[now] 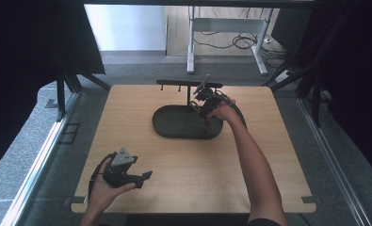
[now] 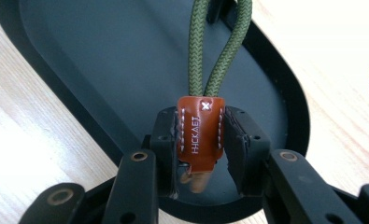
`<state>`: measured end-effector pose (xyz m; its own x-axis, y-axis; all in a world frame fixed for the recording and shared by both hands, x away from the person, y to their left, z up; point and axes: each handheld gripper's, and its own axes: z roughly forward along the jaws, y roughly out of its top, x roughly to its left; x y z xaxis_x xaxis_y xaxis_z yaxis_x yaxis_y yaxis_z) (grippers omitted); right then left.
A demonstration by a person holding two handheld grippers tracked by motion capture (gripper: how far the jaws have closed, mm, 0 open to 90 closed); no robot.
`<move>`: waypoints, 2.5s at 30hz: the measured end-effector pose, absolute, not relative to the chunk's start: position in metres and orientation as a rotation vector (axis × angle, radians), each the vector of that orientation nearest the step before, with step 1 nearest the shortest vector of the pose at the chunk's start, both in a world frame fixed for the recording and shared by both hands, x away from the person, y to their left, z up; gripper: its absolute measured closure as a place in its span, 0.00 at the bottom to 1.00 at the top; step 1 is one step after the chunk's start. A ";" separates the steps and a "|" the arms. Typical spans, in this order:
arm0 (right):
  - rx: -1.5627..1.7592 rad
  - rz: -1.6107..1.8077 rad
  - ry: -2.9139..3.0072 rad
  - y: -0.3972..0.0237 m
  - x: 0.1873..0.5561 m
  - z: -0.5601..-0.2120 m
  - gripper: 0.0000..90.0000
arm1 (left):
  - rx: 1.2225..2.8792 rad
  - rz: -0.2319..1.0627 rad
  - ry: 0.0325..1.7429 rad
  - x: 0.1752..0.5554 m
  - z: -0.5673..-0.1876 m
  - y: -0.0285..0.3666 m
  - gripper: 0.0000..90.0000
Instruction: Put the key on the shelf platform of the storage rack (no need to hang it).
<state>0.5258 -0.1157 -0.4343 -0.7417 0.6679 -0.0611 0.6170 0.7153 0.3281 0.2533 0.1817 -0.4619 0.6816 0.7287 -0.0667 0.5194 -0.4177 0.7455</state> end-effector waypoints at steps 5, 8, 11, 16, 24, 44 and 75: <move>1.044 0.440 2.746 -0.119 0.525 -0.439 0.75 | 2.118 0.340 0.955 0.254 -0.463 0.181 0.24; 1.040 0.442 2.747 -0.119 0.523 -0.440 0.75 | 2.119 0.340 0.953 0.253 -0.463 0.180 0.24; 1.033 0.444 2.752 -0.119 0.522 -0.439 0.73 | 2.121 0.340 0.950 0.253 -0.462 0.179 0.24; 1.029 0.472 2.760 -0.119 0.519 -0.436 0.68 | 2.118 0.340 0.954 0.253 -0.462 0.180 0.24; 1.044 0.583 2.733 -0.128 0.507 -0.417 0.64 | 2.125 0.337 0.949 0.254 -0.463 0.178 0.24; 0.969 0.724 2.706 -0.161 0.449 -0.401 0.56 | 2.131 0.361 0.967 0.254 -0.462 0.181 0.24; 1.003 0.903 2.604 -0.224 0.351 -0.465 0.51 | 2.159 0.367 0.961 0.254 -0.462 0.174 0.24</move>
